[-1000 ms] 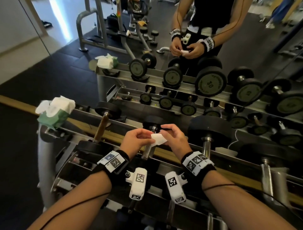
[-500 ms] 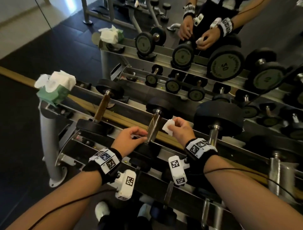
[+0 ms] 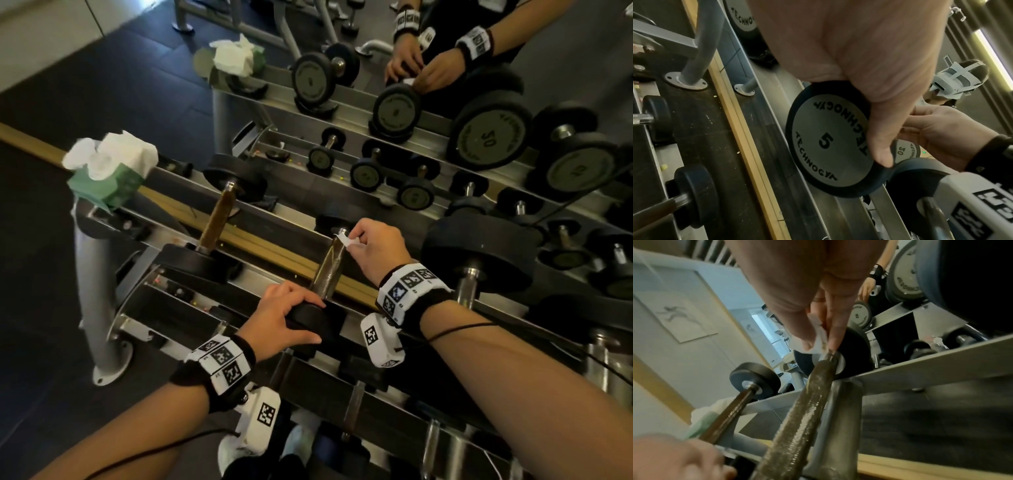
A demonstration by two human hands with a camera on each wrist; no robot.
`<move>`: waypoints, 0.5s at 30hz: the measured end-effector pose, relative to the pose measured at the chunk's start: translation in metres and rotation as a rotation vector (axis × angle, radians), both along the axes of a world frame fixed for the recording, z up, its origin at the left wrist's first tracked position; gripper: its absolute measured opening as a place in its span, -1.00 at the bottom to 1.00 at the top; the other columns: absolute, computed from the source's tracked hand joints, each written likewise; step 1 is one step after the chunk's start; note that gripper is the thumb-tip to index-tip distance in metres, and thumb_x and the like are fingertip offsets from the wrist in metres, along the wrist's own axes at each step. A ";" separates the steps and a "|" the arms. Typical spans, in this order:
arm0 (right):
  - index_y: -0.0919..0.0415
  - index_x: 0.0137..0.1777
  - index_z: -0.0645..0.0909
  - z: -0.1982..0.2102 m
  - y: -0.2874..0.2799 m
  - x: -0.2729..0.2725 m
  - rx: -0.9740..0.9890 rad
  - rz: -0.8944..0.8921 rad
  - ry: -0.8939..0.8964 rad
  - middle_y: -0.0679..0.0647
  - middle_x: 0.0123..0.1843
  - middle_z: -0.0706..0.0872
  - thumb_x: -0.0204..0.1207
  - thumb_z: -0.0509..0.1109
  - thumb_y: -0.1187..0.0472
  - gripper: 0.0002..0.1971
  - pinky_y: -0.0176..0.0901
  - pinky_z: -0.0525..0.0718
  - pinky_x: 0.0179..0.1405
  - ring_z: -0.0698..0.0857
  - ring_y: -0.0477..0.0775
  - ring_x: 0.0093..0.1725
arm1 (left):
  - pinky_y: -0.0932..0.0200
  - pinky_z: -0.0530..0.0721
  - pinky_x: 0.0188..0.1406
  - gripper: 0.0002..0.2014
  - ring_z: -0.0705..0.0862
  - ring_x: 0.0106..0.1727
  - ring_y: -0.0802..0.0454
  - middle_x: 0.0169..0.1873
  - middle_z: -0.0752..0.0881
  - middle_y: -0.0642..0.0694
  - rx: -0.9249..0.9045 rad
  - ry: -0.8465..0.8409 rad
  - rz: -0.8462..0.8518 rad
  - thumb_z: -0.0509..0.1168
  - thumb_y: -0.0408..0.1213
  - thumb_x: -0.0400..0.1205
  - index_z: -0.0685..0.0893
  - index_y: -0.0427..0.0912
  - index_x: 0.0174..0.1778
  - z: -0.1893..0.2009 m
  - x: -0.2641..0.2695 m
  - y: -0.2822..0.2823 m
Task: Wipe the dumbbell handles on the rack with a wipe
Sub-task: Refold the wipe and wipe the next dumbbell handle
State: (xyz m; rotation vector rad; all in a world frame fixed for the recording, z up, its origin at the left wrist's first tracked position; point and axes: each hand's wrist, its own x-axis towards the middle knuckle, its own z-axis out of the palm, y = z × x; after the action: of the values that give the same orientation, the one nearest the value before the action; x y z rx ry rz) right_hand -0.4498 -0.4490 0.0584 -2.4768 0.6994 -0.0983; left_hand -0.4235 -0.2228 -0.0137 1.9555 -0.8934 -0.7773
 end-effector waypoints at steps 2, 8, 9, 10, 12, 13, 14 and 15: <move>-0.07 -0.17 0.52 -0.001 0.003 0.007 -0.103 0.066 0.025 -0.11 -0.16 0.58 0.51 0.42 0.18 -0.86 -0.21 0.42 -0.18 0.53 -0.05 -0.19 | 0.36 0.26 0.22 -0.45 0.25 0.30 0.46 0.14 0.48 0.29 -0.014 0.004 -0.009 0.61 -0.09 0.36 0.59 0.48 0.18 -0.002 0.003 0.001; -0.03 -0.09 0.64 -0.018 0.014 0.012 -0.216 0.113 0.109 -0.12 -0.14 0.50 0.54 0.40 0.13 -0.98 -0.18 0.40 -0.19 0.49 -0.04 -0.21 | 0.42 0.26 0.19 -0.45 0.25 0.26 0.49 0.12 0.47 0.29 -0.037 0.062 -0.018 0.63 -0.15 0.35 0.64 0.47 0.15 -0.003 0.009 0.002; 0.00 -0.07 0.69 -0.019 0.014 0.012 -0.184 0.097 0.104 -0.10 -0.12 0.54 0.53 0.43 0.13 -0.97 -0.18 0.44 -0.15 0.52 -0.05 -0.18 | 0.42 0.26 0.20 -0.46 0.26 0.26 0.48 0.11 0.47 0.28 -0.036 0.064 -0.021 0.63 -0.15 0.35 0.64 0.46 0.15 -0.003 0.009 0.002; 0.01 -0.05 0.73 -0.020 0.014 0.011 -0.137 0.072 0.098 -0.08 -0.10 0.60 0.52 0.45 0.13 -0.94 -0.18 0.51 -0.11 0.56 -0.05 -0.15 | 0.42 0.26 0.21 -0.46 0.26 0.27 0.47 0.12 0.46 0.29 -0.033 0.063 -0.025 0.63 -0.16 0.36 0.64 0.46 0.15 -0.002 0.010 0.002; 0.04 -0.05 0.78 -0.019 0.014 0.008 -0.028 0.021 0.079 -0.04 -0.05 0.73 0.51 0.49 0.13 -0.92 -0.13 0.64 0.01 0.67 -0.04 -0.08 | 0.41 0.28 0.21 -0.45 0.26 0.28 0.47 0.12 0.45 0.31 -0.029 0.066 -0.034 0.62 -0.16 0.36 0.64 0.46 0.16 -0.002 0.010 0.002; 0.05 -0.05 0.79 -0.019 0.016 0.005 0.009 0.016 0.086 -0.02 -0.04 0.77 0.51 0.49 0.13 -0.92 -0.10 0.67 0.05 0.70 -0.03 -0.06 | 0.40 0.29 0.21 -0.45 0.26 0.28 0.47 0.12 0.44 0.33 -0.027 0.071 -0.038 0.62 -0.16 0.37 0.63 0.46 0.16 -0.003 0.010 0.002; 0.05 -0.06 0.79 -0.018 0.019 0.002 0.022 0.031 0.111 -0.01 -0.04 0.78 0.51 0.49 0.13 -0.92 -0.10 0.67 0.06 0.71 -0.03 -0.04 | 0.38 0.30 0.21 -0.45 0.26 0.28 0.47 0.11 0.43 0.36 -0.023 0.077 -0.043 0.62 -0.16 0.37 0.63 0.47 0.16 -0.003 0.011 0.002; 0.05 -0.06 0.79 -0.018 0.022 -0.002 0.030 0.057 0.147 0.00 -0.03 0.77 0.52 0.48 0.13 -0.92 -0.12 0.66 0.05 0.70 -0.02 -0.03 | 0.36 0.32 0.22 -0.45 0.26 0.28 0.48 0.11 0.43 0.38 -0.020 0.084 -0.046 0.61 -0.16 0.37 0.63 0.47 0.16 -0.003 0.011 0.002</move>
State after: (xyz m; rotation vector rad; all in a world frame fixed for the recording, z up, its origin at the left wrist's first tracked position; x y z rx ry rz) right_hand -0.4522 -0.4271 0.0401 -2.4911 0.6849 0.1156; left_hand -0.4125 -0.2212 -0.0164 1.8764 -0.8955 -0.8674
